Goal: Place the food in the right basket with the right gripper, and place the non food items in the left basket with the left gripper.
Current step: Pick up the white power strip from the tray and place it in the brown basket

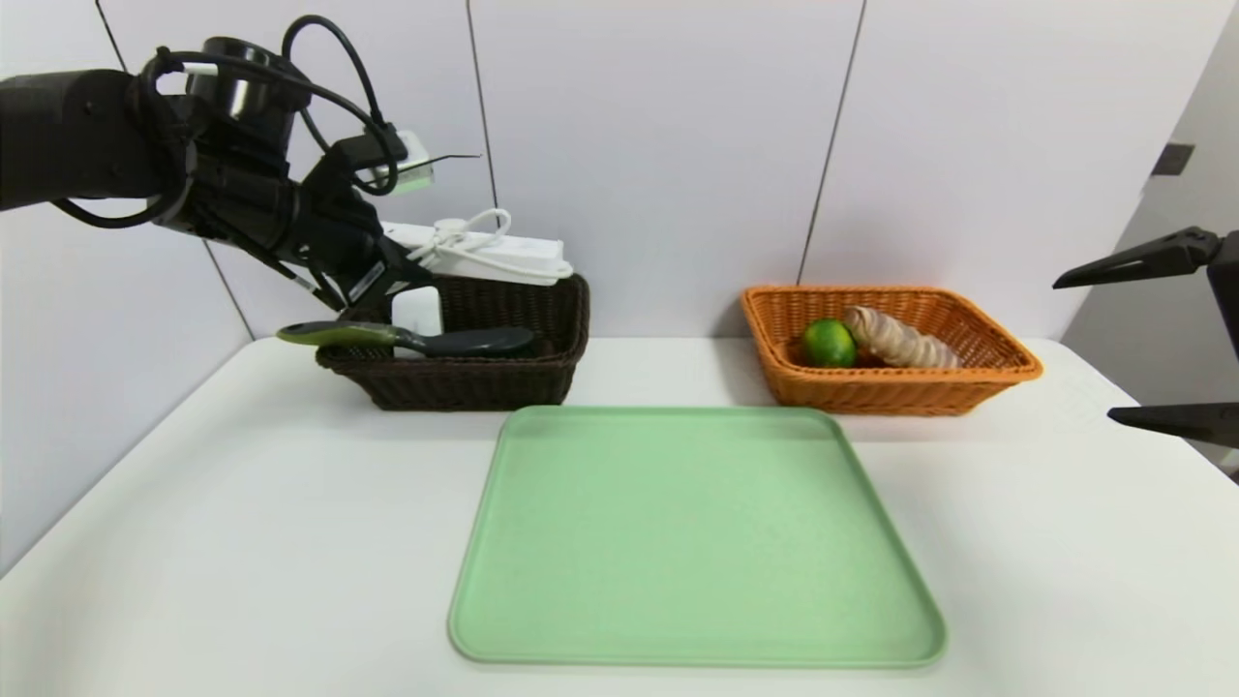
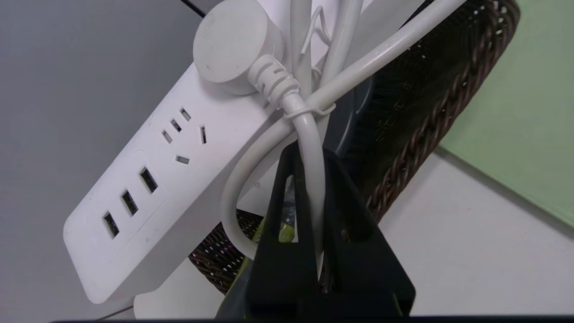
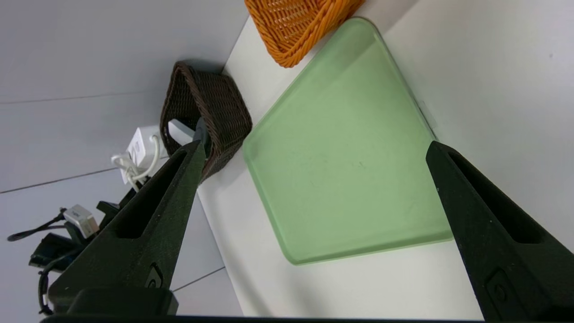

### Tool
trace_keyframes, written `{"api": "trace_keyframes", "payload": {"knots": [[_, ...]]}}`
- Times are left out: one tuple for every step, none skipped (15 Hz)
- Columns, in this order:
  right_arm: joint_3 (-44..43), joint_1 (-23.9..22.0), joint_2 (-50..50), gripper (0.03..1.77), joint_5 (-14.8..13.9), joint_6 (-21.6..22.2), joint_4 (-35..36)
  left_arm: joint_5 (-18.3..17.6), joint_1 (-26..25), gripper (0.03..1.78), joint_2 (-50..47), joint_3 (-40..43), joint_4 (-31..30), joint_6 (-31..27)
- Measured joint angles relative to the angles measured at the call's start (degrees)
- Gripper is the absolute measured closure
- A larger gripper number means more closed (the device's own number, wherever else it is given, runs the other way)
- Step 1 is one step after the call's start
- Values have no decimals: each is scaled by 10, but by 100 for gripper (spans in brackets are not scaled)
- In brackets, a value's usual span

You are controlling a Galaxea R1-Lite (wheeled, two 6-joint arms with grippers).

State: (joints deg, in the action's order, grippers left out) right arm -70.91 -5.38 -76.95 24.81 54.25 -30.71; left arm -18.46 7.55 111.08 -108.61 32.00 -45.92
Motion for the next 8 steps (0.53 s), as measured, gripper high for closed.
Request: {"api": "trace_keyframes", "payload": {"knots": [[0,0,-1,9,0,0,0,3,-4,169,9,-5,9,1],[0,0,-2,9,0,0,0,4,-6,169,16,-10,23,1],[0,-1,-3,9,0,0,0,4,-9,169,23,-18,35,0],[0,-1,-3,9,0,-1,0,4,-12,169,28,-26,42,0],[0,-1,-3,9,0,-1,0,4,-15,169,34,-33,48,0],[0,-1,-3,9,0,-1,0,4,-16,169,40,-36,48,0],[0,-1,-3,9,0,-1,-1,5,-17,169,45,-39,46,0],[0,-1,-2,9,0,-1,-1,5,-17,169,50,-40,46,0]]}}
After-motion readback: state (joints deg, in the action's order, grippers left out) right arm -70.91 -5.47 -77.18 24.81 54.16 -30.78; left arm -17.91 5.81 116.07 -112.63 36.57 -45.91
